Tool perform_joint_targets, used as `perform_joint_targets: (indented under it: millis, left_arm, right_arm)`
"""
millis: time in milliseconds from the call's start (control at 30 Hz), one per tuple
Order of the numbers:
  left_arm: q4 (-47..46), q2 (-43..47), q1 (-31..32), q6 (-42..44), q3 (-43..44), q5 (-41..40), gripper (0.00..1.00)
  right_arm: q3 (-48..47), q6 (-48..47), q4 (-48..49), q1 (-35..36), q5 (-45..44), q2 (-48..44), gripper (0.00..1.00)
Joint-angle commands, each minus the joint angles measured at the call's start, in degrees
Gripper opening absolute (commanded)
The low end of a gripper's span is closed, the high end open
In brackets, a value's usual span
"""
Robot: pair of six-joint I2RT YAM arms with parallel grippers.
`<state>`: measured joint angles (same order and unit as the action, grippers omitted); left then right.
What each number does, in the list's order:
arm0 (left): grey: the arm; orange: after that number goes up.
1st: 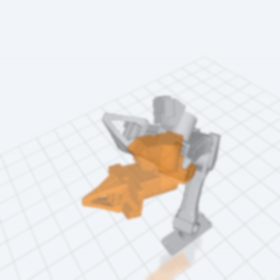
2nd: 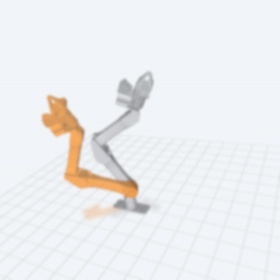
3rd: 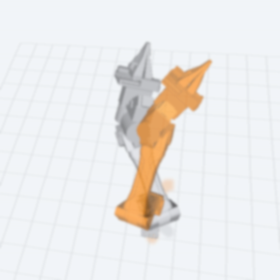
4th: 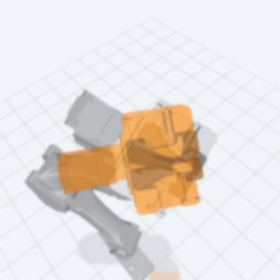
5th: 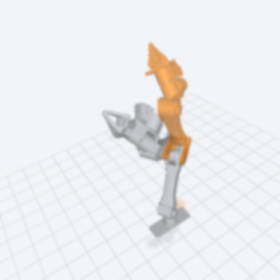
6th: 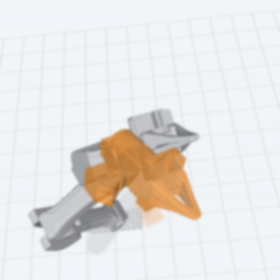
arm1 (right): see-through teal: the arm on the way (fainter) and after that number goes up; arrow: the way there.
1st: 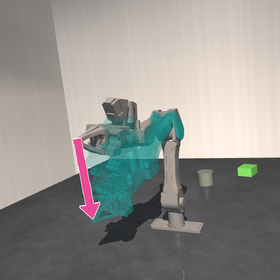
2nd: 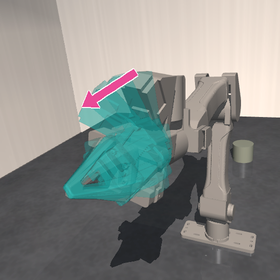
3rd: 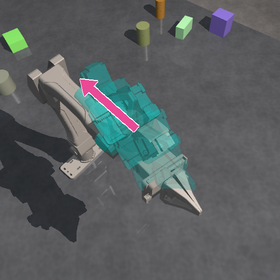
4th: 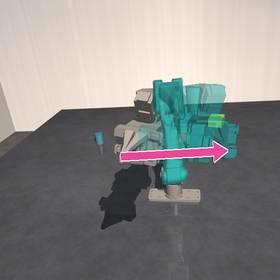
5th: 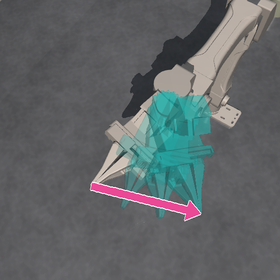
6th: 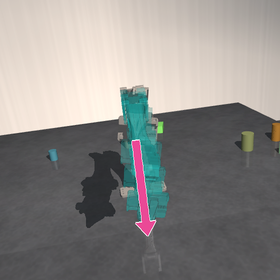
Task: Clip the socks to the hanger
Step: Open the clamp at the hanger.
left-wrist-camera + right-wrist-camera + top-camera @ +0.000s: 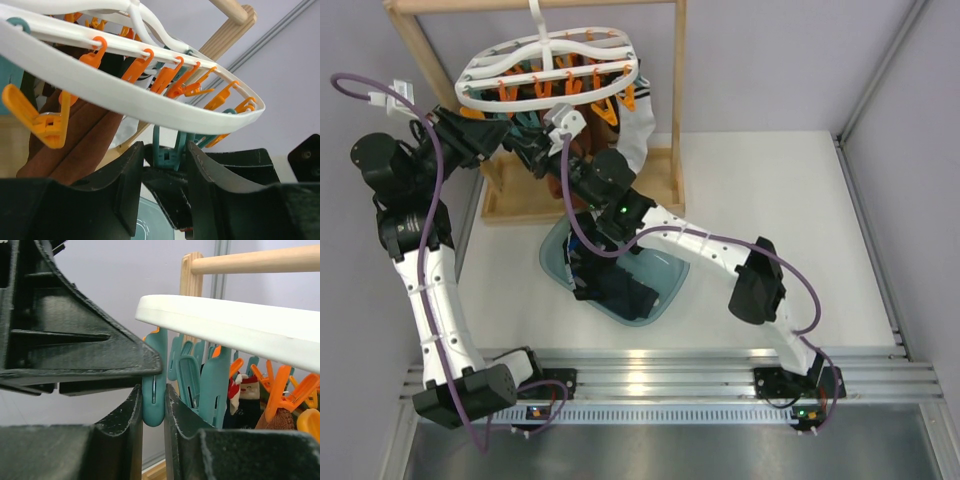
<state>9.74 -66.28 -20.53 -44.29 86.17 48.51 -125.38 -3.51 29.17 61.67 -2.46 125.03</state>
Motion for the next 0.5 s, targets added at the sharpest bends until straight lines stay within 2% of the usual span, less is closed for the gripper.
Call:
perform_joint_targets:
  millis: [0,267,467]
  left_arm:
    - [1.8,2.3,0.0,-0.7,-0.5,-1.1,0.47]
    - [-5.5,0.7,0.1,-8.3,-1.4,-2.3,0.48]
    - [-7.4,-0.6,0.1,-9.8,-0.9,-3.2,0.51]
  right_arm:
    - [-1.7,1.6,1.9,-1.4,0.2,-1.5,0.0]
    - [1.3,2.5,3.4,-1.6,2.2,-2.8,0.0]
    - [1.9,3.2,4.2,-1.6,4.5,-3.2,0.0]
